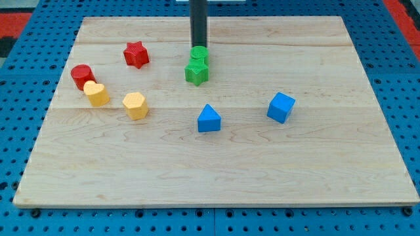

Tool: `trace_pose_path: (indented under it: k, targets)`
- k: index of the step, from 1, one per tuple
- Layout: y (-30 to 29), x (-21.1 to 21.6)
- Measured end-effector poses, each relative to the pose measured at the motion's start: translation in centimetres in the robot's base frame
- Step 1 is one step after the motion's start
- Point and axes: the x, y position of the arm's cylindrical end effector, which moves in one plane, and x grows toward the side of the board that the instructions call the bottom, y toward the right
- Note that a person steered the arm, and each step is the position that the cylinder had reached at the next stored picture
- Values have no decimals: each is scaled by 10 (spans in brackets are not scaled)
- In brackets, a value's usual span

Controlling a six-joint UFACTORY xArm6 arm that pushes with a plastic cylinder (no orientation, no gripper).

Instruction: Slide the red circle closer to the red star

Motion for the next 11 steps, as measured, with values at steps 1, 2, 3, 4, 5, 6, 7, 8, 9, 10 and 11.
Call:
trace_pose_path:
  k: [1, 2, 3, 4, 5, 6, 7, 8, 9, 10, 11]
  targets:
    - [-30, -30]
    - [-83, -43]
    - [-175, -34]
    - [-257, 8]
    - [-267, 32]
    - [-267, 70]
    - [-267, 124]
    - [-254, 127]
    - [-224, 93]
    - [-184, 78]
    - [-153, 75]
